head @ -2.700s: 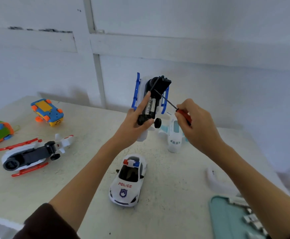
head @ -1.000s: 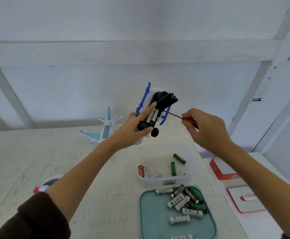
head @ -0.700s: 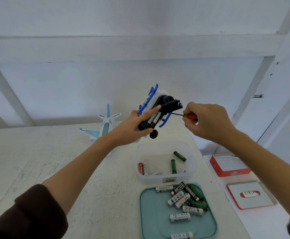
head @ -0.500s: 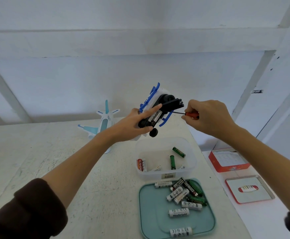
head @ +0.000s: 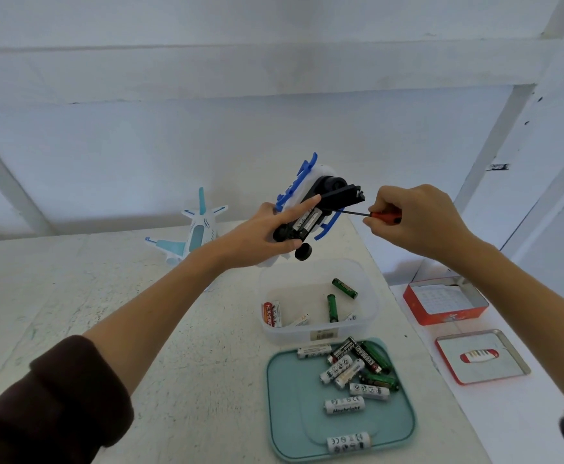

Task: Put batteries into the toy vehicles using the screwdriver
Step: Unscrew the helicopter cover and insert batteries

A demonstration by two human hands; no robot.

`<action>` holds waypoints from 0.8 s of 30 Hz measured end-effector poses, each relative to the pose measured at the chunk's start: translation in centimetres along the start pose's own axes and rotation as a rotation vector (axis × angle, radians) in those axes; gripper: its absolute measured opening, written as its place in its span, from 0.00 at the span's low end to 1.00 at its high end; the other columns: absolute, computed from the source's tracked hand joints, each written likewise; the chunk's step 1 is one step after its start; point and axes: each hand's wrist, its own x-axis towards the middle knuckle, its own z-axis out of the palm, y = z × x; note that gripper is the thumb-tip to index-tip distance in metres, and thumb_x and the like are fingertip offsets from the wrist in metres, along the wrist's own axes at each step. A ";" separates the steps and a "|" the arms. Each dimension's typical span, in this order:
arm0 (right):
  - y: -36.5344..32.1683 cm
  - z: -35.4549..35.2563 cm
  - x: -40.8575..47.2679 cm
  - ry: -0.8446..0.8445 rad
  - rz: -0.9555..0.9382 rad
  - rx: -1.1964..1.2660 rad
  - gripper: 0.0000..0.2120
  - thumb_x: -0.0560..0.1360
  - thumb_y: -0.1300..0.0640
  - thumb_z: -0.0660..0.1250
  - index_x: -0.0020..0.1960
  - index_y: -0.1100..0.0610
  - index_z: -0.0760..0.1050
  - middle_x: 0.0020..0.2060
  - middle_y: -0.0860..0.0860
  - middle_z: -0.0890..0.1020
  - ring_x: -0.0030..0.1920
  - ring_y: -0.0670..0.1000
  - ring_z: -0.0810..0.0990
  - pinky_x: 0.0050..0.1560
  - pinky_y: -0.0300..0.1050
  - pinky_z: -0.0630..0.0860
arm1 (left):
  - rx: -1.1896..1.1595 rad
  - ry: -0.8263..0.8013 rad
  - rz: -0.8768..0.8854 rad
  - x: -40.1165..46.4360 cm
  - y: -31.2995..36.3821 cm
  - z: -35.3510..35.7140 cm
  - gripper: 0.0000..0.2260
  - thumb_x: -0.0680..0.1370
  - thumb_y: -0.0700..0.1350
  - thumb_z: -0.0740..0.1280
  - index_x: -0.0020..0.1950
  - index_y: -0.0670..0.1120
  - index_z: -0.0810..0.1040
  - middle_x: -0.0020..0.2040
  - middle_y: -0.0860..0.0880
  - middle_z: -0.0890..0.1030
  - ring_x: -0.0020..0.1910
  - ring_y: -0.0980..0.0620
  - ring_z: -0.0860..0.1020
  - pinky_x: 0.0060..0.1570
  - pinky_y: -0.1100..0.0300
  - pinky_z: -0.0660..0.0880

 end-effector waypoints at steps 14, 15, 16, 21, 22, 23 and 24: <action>-0.2 0.2 -1.3 0.078 0.067 0.066 0.07 0.70 0.57 0.72 0.37 0.58 0.75 0.28 0.50 0.80 0.26 0.50 0.75 0.32 0.40 0.72 | 0.036 0.026 0.000 0.7 0.0 -1.1 0.30 0.81 0.51 0.62 0.67 0.75 0.45 0.57 0.47 0.66 0.53 0.45 0.71 0.54 0.62 0.63; -0.4 0.1 -1.2 0.089 0.046 0.045 0.08 0.70 0.57 0.72 0.37 0.58 0.75 0.29 0.51 0.81 0.26 0.51 0.75 0.32 0.42 0.73 | 0.039 0.019 0.000 0.7 -0.2 -1.0 0.30 0.81 0.51 0.62 0.66 0.76 0.45 0.57 0.46 0.66 0.54 0.44 0.70 0.54 0.61 0.63; -0.5 0.1 -1.1 0.095 0.023 0.018 0.08 0.70 0.57 0.72 0.37 0.59 0.75 0.29 0.52 0.81 0.26 0.52 0.76 0.32 0.44 0.75 | 0.041 0.010 0.000 0.7 -0.3 -0.8 0.30 0.81 0.51 0.63 0.66 0.76 0.46 0.57 0.46 0.66 0.54 0.44 0.70 0.55 0.61 0.63; -1.4 0.7 -0.3 0.048 -0.035 -0.116 0.09 0.69 0.59 0.72 0.37 0.62 0.73 0.24 0.51 0.73 0.22 0.54 0.69 0.27 0.41 0.68 | 0.049 -0.023 -0.003 0.8 0.1 -0.6 0.29 0.81 0.50 0.62 0.66 0.76 0.46 0.58 0.46 0.66 0.55 0.44 0.70 0.57 0.61 0.63; -1.4 0.9 -0.2 0.039 -0.041 -0.127 0.10 0.69 0.60 0.73 0.36 0.63 0.73 0.23 0.50 0.70 0.21 0.53 0.66 0.27 0.39 0.65 | 0.058 -0.028 -0.001 0.9 0.2 -0.7 0.29 0.81 0.50 0.62 0.66 0.75 0.46 0.58 0.46 0.65 0.55 0.45 0.70 0.57 0.61 0.63; -1.4 0.9 -0.1 0.029 -0.040 -0.128 0.11 0.68 0.60 0.73 0.36 0.62 0.72 0.22 0.50 0.68 0.21 0.52 0.65 0.27 0.37 0.63 | 0.064 -0.033 0.003 0.9 0.3 -0.6 0.29 0.81 0.50 0.63 0.67 0.75 0.47 0.58 0.46 0.65 0.55 0.45 0.70 0.57 0.61 0.63; -1.4 1.0 0.0 0.019 -0.035 -0.120 0.11 0.69 0.60 0.73 0.35 0.61 0.70 0.22 0.49 0.67 0.21 0.51 0.63 0.27 0.35 0.61 | 0.067 -0.037 0.005 0.8 0.4 -0.6 0.29 0.81 0.50 0.63 0.67 0.75 0.47 0.59 0.46 0.65 0.55 0.46 0.70 0.57 0.62 0.64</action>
